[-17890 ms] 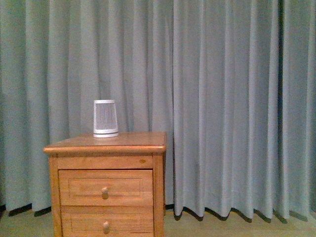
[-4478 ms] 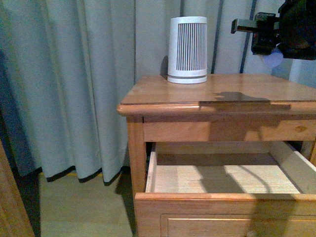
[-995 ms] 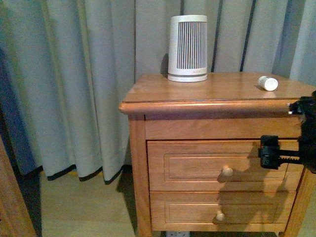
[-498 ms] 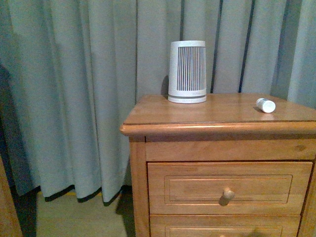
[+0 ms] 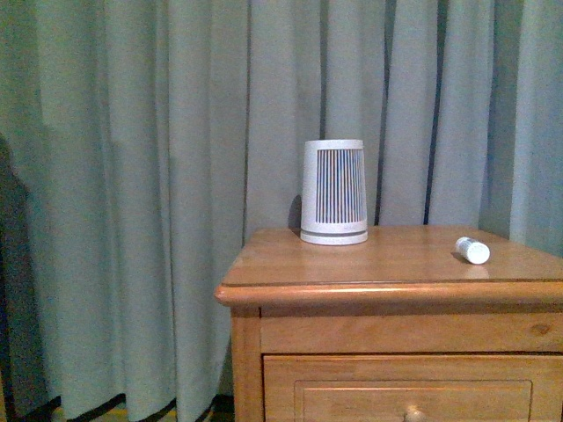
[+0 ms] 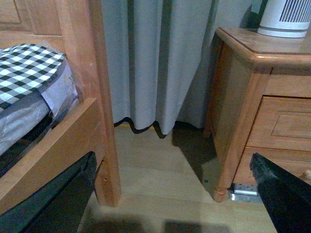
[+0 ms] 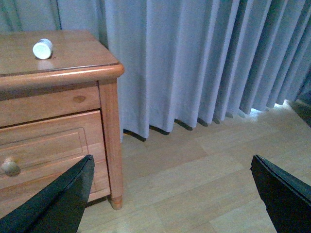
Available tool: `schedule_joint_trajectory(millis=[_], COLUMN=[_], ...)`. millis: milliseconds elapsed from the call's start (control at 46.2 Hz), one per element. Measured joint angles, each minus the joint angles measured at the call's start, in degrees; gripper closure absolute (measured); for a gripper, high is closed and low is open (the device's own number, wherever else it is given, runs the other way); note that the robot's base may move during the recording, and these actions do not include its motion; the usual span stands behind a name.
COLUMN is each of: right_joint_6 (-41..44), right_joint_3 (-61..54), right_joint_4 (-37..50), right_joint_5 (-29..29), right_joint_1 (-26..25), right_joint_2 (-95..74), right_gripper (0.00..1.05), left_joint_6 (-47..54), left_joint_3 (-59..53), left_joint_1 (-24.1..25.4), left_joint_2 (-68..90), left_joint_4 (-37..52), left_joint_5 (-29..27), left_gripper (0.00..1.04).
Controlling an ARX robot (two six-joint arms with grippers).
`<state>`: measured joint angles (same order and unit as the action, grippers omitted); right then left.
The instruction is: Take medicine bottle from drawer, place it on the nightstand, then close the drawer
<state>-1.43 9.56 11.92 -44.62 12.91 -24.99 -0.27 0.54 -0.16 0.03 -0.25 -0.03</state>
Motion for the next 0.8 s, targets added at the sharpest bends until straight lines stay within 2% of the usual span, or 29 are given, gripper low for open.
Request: schedule_joint_trajectory(millis=[43, 87, 108, 173, 216, 303, 411, 606, 714, 800], right_joint_6=[0.0, 0.3, 0.4, 0.8, 0.9, 1.0, 1.1, 1.1, 1.2, 1.2], right_joint_3=[0.0, -0.7, -0.9, -2.1, -2.6, -3.7, -5.1, -6.4, -7.3, -8.8], right_joint_4=[0.0, 0.0, 0.0, 0.0, 0.0, -0.4, -1.2, -2.4, -3.8, -11.4], right_joint_5=[0.5, 13.1, 15.7, 30.0, 36.8, 44.1, 44.5, 44.5, 44.5, 44.5], right_joint_1=[-0.1, -4.0, -5.0, -10.3, -11.8, -12.4, -12.7, -12.7, -12.7, -12.8], right_joint_2=[0.0, 2.0, 2.5, 5.1, 6.2, 7.5, 9.5, 12.3, 14.3, 22.6], right_gripper=[0.07, 0.14, 0.15, 0.25, 0.32, 0.46, 0.7, 1.03, 1.02, 1.02], left_joint_6=[0.0, 0.0, 0.0, 0.0, 0.0, 0.0, 0.0, 0.0, 0.0, 0.0], left_joint_3=[0.0, 0.0, 0.0, 0.0, 0.0, 0.0, 0.0, 0.0, 0.0, 0.0], left_joint_1=[0.0, 0.0, 0.0, 0.0, 0.0, 0.0, 0.0, 0.0, 0.0, 0.0], left_joint_2=[0.0, 0.0, 0.0, 0.0, 0.0, 0.0, 0.0, 0.0, 0.0, 0.0], left_joint_4=[0.0, 0.0, 0.0, 0.0, 0.0, 0.0, 0.0, 0.0, 0.0, 0.0], left_joint_5=[0.0, 0.0, 0.0, 0.0, 0.0, 0.0, 0.0, 0.0, 0.0, 0.0], left_gripper=[0.07, 0.07, 0.07, 0.07, 0.07, 0.07, 0.07, 0.07, 0.07, 0.07])
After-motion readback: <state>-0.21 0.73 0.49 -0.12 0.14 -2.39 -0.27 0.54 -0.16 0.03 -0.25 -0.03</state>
